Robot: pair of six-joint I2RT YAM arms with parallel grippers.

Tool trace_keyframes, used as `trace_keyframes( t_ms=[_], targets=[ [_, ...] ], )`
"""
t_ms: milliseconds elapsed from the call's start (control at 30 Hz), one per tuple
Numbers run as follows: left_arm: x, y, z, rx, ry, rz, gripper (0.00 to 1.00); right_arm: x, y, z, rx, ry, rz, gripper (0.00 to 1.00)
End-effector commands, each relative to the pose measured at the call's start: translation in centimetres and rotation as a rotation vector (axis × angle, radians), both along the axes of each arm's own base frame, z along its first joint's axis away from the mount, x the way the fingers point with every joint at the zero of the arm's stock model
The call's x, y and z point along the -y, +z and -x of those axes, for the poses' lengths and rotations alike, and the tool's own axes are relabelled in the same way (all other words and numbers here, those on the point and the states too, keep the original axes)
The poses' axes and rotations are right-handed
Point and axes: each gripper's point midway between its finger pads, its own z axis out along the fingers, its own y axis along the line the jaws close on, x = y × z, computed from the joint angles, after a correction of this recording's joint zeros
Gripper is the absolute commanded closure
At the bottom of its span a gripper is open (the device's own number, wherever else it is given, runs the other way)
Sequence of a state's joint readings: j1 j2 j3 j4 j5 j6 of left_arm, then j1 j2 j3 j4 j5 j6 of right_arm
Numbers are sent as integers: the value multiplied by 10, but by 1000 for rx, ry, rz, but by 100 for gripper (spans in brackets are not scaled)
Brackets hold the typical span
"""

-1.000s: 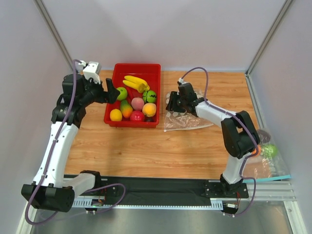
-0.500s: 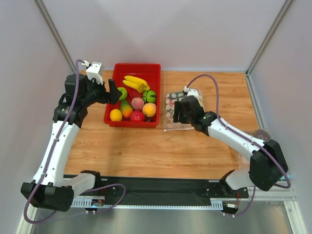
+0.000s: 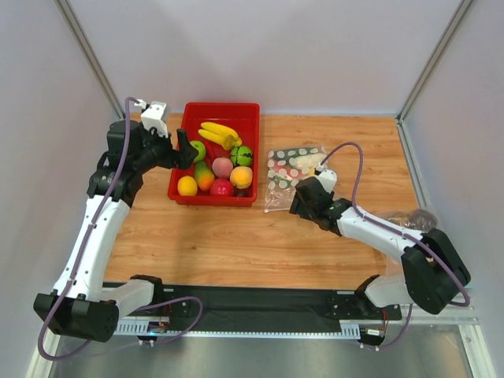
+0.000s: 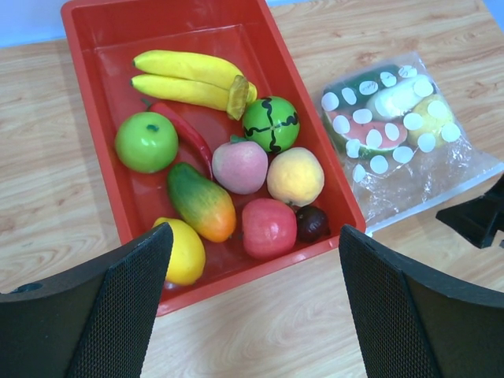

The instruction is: Open the zip-top bag and remove the fake food

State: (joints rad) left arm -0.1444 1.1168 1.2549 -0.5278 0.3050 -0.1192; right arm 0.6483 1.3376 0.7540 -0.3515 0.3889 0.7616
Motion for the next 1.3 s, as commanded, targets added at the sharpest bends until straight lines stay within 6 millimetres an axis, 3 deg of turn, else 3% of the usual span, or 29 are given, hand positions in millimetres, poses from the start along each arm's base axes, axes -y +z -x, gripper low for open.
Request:
trace_keyframes(
  t_ms=[0,200,467,967,1267],
  targets=[
    [1,10,-2,51,-11,-17,7,-12,5,-26,69,-73,-57,35],
    [1,8,-3,45,-12,-18,8,-18,-6,-31,58,-96,-83,35],
    [2,7,-3,47,-17,-22,8,-12,-13,-42,103,-151,-66,36],
    [3,9,-2,52,-19,-23,8,-14,-31,-32,50,-191,-119,37],
    [2,9,-1,53,-19,-26,7,-7,-42,-42,84,-244,-86,46]
  ],
)
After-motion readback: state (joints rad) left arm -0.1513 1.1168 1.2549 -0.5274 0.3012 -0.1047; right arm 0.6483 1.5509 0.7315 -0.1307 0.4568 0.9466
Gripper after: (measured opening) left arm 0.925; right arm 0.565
